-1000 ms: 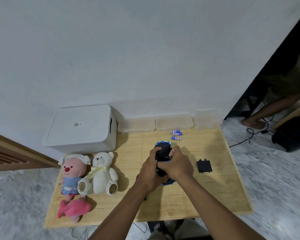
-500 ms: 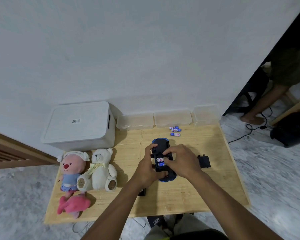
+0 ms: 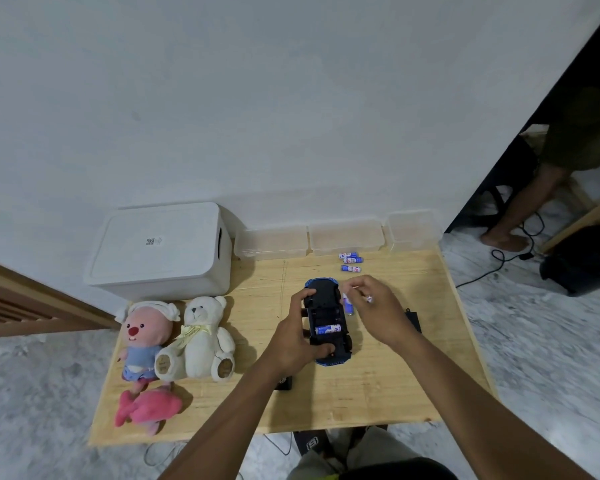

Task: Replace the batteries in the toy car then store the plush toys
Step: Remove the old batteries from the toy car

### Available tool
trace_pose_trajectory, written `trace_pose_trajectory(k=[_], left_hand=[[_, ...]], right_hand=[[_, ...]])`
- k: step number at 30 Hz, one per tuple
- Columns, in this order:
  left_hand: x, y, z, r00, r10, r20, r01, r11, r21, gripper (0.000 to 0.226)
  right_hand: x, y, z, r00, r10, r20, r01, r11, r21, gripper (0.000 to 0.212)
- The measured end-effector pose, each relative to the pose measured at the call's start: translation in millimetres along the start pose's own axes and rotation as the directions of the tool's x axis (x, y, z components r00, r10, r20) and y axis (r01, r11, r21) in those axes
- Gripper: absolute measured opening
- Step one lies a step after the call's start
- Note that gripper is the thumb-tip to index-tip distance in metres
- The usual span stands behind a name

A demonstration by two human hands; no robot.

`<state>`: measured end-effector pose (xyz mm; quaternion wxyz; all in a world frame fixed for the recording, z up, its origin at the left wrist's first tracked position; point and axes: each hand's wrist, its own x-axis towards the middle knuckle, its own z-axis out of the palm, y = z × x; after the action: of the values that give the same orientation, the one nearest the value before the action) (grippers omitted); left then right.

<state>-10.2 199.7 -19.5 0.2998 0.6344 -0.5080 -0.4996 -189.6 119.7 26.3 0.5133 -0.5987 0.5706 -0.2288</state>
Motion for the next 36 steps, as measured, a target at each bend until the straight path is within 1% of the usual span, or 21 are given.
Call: trace_pose_trajectory(k=[3, 6, 8, 10, 11, 12, 14, 16, 18, 19, 21, 23, 25, 28, 32, 36], left_hand=[[-0.2, 2.6, 0.8, 1.0, -0.007, 0.009, 0.007, 1.0, 0.001, 0.101], [1.2, 4.5, 3.3, 1.0, -0.011, 0.017, 0.011, 1.0, 0.006, 0.101], [1.3, 5.3, 5.1, 1.0, -0.01, 0.023, 0.01, 1.0, 0.008, 0.102], [1.0, 5.7, 6.4, 1.0, -0.007, 0.026, 0.007, 1.0, 0.009, 0.101], [0.7, 5.2, 6.8, 1.0, -0.005, 0.024, 0.004, 1.0, 0.012, 0.101], [0.4, 4.5, 7.2, 1.0, -0.002, 0.019, 0.001, 1.0, 0.012, 0.102], [-0.1, 3.3, 7.5, 1.0, 0.002, 0.004, -0.002, 1.0, 0.009, 0.103], [0.1, 2.4, 7.9, 1.0, 0.0, -0.028, 0.0, 1.0, 0.007, 0.104], [0.8, 1.2, 9.1, 0.998, 0.003, -0.059, -0.003, 1.0, 0.002, 0.104], [0.9, 0.7, 10.1, 0.998, 0.005, -0.07, -0.005, 1.0, 0.003, 0.104], [1.4, 0.1, 12.7, 0.996, 0.018, -0.087, -0.016, 1.0, 0.015, 0.105], [1.1, 0.6, 16.1, 0.993, 0.036, -0.112, -0.035, 0.999, 0.015, 0.103], [1.2, 1.8, 19.1, 0.988, 0.048, -0.146, -0.048, 0.999, 0.002, 0.101], [1.6, 5.4, 22.2, 0.976, 0.067, -0.208, -0.07, 0.997, -0.011, 0.1], [1.8, 9.4, 22.1, 0.965, 0.086, -0.247, -0.095, 0.995, -0.024, 0.1], [-0.2, 7.1, 18.5, 0.967, 0.092, -0.24, -0.095, 0.995, -0.002, 0.099]], right_hand=[[-0.5, 5.8, -5.4, 0.99, 0.128, 0.063, -0.13, 0.991, 0.019, 0.024], [-2.6, 10.0, 0.4, 0.963, 0.252, 0.098, -0.262, 0.958, 0.116, 0.028], [-4.1, 9.8, 7.3, 0.938, 0.342, 0.051, -0.344, 0.911, 0.226, 0.025], [-4.5, 8.6, 13.0, 0.913, 0.408, -0.019, -0.384, 0.872, 0.304, 0.023], [-4.9, 8.0, 15.0, 0.913, 0.404, -0.06, -0.374, 0.885, 0.279, 0.024], [-6.0, 7.4, 16.1, 0.922, 0.373, -0.101, -0.346, 0.914, 0.214, 0.026], [-11.0, 7.7, 16.9, 0.951, 0.27, -0.148, -0.266, 0.963, 0.046, 0.032], [-16.5, 8.8, 17.3, 0.969, 0.181, -0.166, -0.202, 0.972, -0.119, 0.032], [-20.9, 12.2, 20.6, 0.978, 0.156, -0.141, -0.186, 0.954, -0.236, 0.021], [-22.6, 15.2, 23.8, 0.979, 0.151, -0.135, -0.185, 0.938, -0.293, 0.02], [-25.1, 19.7, 30.8, 0.981, 0.116, -0.157, -0.17, 0.901, -0.399, 0.02], [-26.9, 20.1, 37.3, 0.98, 0.05, -0.194, -0.141, 0.859, -0.492, 0.022], [-28.5, 17.3, 42.2, 0.975, 0.027, -0.223, -0.142, 0.842, -0.52, 0.026], [-30.7, 9.9, 48.0, 0.966, 0.054, -0.254, -0.173, 0.863, -0.474, 0.029], [-28.8, 7.2, 51.2, 0.951, 0.135, -0.28, -0.215, 0.936, -0.278, 0.03], [-22.9, 9.8, 49.5, 0.937, 0.24, -0.255, -0.273, 0.957, -0.098, 0.031]])
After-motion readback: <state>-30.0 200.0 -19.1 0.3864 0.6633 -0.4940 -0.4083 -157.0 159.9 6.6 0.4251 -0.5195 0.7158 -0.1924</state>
